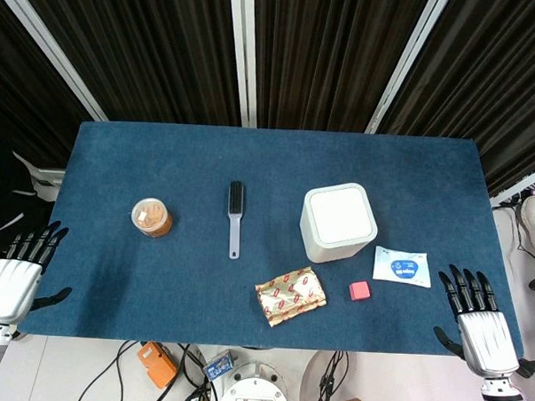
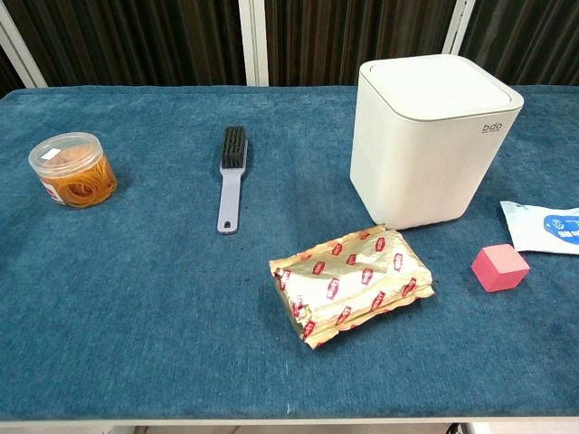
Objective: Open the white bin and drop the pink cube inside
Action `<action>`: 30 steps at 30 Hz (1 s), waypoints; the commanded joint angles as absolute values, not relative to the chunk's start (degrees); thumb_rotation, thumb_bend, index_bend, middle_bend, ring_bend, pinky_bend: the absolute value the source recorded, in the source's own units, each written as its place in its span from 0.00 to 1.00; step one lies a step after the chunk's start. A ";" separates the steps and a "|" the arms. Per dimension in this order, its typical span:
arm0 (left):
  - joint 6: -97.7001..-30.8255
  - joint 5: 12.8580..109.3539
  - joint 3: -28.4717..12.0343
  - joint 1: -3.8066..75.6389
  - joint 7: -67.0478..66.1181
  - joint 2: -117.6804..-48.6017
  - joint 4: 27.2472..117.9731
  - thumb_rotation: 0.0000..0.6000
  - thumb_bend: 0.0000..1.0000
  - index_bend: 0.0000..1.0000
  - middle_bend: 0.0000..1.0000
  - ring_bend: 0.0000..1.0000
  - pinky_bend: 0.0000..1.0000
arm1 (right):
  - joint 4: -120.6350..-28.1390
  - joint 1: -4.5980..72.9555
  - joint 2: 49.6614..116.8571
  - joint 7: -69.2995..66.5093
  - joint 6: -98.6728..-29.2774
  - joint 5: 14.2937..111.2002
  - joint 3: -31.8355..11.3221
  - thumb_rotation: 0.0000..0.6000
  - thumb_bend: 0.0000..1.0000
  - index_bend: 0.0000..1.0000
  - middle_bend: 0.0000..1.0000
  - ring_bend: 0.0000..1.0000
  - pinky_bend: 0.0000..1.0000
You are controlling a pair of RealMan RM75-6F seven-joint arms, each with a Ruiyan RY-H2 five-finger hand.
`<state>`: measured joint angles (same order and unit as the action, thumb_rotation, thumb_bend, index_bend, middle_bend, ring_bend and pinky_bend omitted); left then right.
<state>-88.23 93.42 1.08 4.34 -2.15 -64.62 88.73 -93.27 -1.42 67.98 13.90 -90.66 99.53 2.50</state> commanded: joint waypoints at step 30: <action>-86.49 91.92 0.39 5.32 -0.52 -63.47 89.15 1.00 0.08 0.00 0.00 0.00 0.00 | -106.60 22.94 73.08 34.22 -64.63 83.10 -12.43 1.00 0.35 0.31 0.00 0.00 0.00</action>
